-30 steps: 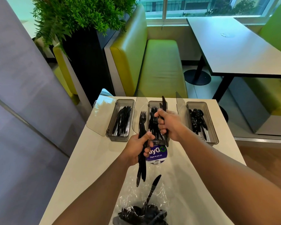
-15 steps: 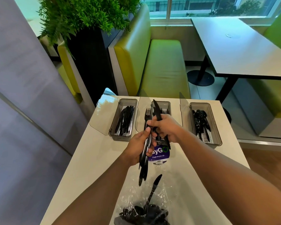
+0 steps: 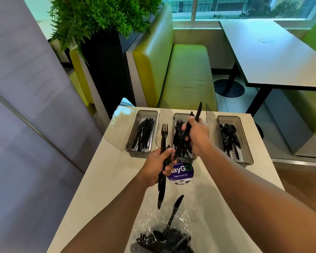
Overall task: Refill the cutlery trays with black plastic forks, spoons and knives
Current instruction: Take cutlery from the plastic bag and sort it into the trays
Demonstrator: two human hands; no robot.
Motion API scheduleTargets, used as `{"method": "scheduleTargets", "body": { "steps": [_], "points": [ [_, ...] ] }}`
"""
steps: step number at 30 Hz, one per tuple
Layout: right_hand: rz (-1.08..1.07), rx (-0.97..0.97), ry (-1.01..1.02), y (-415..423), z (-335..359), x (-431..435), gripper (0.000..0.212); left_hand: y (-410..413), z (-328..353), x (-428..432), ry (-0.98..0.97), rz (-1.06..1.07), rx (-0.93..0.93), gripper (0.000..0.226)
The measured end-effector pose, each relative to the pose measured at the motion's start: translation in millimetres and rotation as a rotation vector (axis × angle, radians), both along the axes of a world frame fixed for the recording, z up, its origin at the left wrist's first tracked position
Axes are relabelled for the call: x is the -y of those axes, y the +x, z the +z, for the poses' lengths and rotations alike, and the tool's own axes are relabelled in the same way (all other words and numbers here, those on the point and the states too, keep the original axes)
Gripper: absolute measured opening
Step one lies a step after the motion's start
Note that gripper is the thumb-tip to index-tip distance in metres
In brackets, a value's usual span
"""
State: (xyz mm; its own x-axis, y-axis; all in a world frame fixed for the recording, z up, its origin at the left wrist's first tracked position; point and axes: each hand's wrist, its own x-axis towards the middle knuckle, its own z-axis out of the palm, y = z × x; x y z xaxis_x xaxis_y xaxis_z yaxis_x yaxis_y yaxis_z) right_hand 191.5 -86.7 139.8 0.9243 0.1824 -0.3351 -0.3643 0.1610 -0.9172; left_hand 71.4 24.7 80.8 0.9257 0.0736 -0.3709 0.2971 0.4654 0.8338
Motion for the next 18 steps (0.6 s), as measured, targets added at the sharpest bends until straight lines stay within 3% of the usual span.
{"method": "scheduleTargets", "body": {
  "steps": [3, 5, 10, 18],
  "points": [
    [-0.014, -0.063, 0.142, -3.8, 0.2, -2.6, 0.018, -1.1, 0.0, -2.0, 0.035, 0.028, 0.017, 0.02],
    [0.106, -0.092, 0.145, -8.2, -3.1, -0.9, 0.016, -1.8, 1.5, -5.6, 0.056, 0.059, 0.027, 0.022],
    [0.557, 0.114, -0.212, -23.4, -15.7, -4.9, 0.023, -2.8, 5.8, -17.2, 0.054, 0.128, 0.048, 0.029],
    [0.699, 0.14, -0.354, -32.5, -10.3, -27.3, 0.027, -12.1, 5.5, -38.6, 0.069, 0.17, 0.05, 0.041]
  ]
}}
